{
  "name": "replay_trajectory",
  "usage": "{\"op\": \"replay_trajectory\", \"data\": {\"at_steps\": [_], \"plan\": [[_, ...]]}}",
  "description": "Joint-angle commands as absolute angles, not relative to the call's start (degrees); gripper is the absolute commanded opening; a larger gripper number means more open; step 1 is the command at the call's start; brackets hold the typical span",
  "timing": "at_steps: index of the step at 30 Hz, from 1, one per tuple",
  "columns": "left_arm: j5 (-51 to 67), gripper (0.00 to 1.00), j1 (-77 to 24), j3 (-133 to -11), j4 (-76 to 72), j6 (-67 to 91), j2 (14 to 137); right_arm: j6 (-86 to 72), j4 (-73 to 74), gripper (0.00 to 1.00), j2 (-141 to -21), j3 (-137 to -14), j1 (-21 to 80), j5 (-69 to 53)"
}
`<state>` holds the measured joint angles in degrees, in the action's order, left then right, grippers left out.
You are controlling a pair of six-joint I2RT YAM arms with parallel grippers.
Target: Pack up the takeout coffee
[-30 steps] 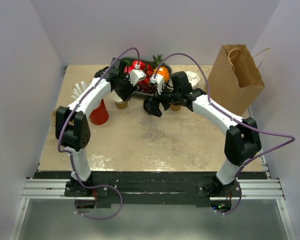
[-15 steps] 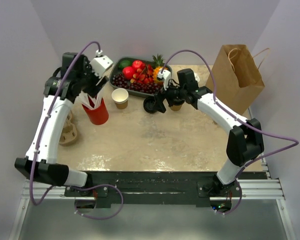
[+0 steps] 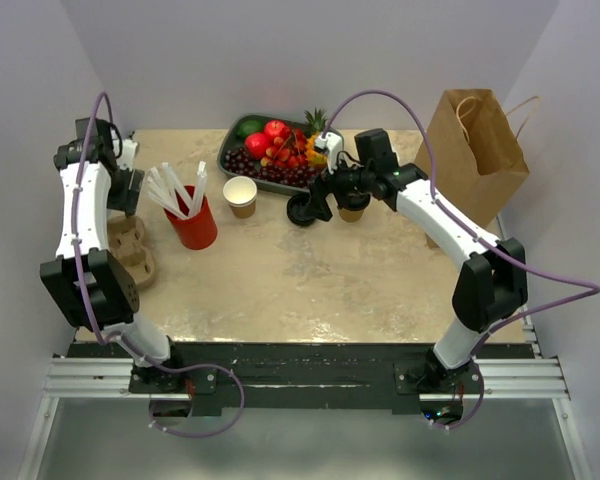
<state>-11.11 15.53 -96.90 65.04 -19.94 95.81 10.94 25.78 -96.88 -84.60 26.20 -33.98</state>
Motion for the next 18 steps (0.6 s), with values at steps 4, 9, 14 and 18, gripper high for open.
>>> {"op": "replay_trajectory", "data": {"at_steps": [4,9,14,18], "plan": [[-2.56,0.65,24.60,-93.61,60.57,-7.74,97.73,10.28,29.97,0.99,-98.52,-90.70,26.63,-33.14],[-0.26,0.62,25.40,-88.69,56.00,-5.19,98.43,10.11,31.46,0.99,-99.32,-92.98,26.90,-32.17],[-1.14,0.52,25.40,-85.17,53.97,-4.57,99.23,10.63,33.13,0.99,-99.32,-93.52,26.98,-31.55],[-0.26,0.48,25.40,-83.24,52.30,-3.96,100.54,11.16,34.10,0.99,-99.05,-93.43,26.98,-31.03]]}}
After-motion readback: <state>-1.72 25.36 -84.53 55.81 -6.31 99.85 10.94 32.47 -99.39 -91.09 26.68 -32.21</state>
